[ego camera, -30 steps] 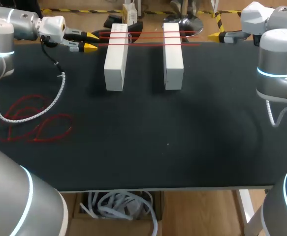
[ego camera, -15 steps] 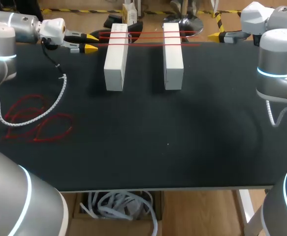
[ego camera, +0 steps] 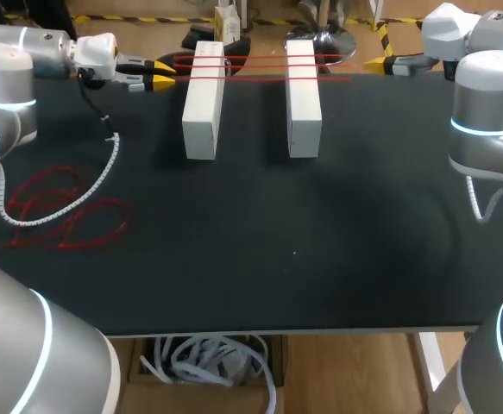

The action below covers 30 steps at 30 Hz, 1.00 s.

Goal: Grab the tape and strap the tape.

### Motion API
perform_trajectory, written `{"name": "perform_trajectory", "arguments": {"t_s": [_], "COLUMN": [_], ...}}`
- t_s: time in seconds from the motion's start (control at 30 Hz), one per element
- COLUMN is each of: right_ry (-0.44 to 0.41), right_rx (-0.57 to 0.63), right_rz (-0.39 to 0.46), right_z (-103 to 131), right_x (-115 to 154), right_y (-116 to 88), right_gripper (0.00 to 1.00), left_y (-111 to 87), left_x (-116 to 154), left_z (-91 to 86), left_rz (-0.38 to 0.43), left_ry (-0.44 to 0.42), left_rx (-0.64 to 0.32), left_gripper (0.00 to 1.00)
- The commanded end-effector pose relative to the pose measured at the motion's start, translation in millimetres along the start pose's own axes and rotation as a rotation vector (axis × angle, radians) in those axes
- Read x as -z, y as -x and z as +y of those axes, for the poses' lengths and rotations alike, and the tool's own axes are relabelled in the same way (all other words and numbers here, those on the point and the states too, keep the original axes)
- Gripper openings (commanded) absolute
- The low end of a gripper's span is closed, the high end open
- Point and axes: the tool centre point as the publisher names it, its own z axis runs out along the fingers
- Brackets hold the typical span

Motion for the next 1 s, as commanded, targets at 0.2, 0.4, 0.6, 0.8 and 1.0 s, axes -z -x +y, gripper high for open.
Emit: {"name": "perform_trajectory", "arguments": {"t_s": [0.2, 0.4, 0.6, 0.8, 1.0], "right_ry": [0.001, 0.001, 0.001, 0.001, 0.001], "right_rx": [0.000, 0.000, 0.000, 0.000, 0.000], "right_rz": [0.002, 0.002, 0.002, 0.002, 0.002], "right_z": [-0.3, -0.3, -0.3, -0.3, -0.3], "right_x": [0.2, 0.2, 0.2, 0.2, 0.2], "right_y": [0.6, 0.6, 0.6, 0.6, 0.6], "right_gripper": [1.00, 1.00, 1.00, 1.00, 1.00], "left_y": [11.6, 7.3, 5.1, 5.9, 5.7], "left_x": [-0.7, -2.2, -3.3, -4.5, -5.9], "left_z": [9.4, 12.6, 13.9, 14.2, 15.4], "left_rz": [0.159, 0.168, 0.172, 0.170, 0.175], "left_ry": [-0.077, -0.079, -0.081, -0.082, -0.084], "left_rx": [0.001, 0.012, 0.017, 0.016, 0.018], "left_gripper": [0.18, 0.19, 0.19, 0.15, 0.17]}}
